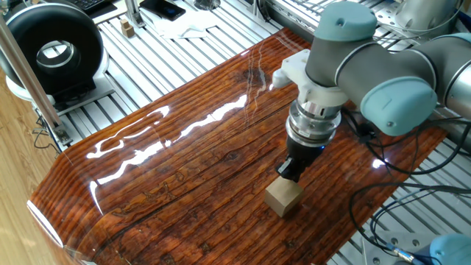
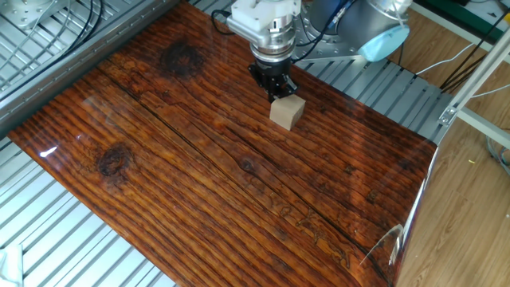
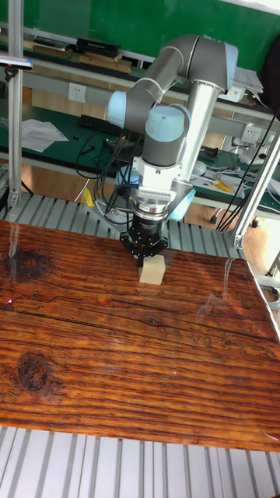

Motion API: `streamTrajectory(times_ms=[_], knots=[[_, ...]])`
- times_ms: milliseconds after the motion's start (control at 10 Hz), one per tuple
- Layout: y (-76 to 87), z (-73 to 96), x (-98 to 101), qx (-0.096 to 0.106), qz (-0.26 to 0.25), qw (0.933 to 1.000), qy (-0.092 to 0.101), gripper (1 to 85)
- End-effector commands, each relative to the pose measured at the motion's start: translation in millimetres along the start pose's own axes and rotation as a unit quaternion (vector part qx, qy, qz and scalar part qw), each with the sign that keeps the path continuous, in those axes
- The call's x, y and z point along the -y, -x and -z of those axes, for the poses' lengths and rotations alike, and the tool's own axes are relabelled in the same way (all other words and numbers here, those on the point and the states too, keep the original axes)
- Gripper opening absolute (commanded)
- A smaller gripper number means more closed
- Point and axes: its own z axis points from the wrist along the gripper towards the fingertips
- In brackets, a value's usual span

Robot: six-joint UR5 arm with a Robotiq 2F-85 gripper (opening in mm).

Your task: Use the gripper to push the small block from left to right

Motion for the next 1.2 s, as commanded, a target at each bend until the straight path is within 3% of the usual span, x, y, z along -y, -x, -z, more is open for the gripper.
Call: streamTrajectory(times_ms=[0, 400, 700, 800, 1000, 1100], knots=[[7.1, 2.0, -8.7, 0.015, 0.003, 0.9999, 0.001, 1.0], [17.4, -1.3, -14.2, 0.040, 0.005, 0.9992, -0.001, 1.0], [18.9, -2.6, -6.1, 0.046, 0.029, 0.9982, -0.024, 1.0], [11.5, -3.2, -2.7, 0.032, 0.050, 0.9977, -0.032, 1.0], [5.2, -4.1, -9.2, 0.023, 0.059, 0.9978, -0.021, 1.0], [-5.5, -5.1, -13.6, 0.005, 0.072, 0.9973, -0.014, 1.0]])
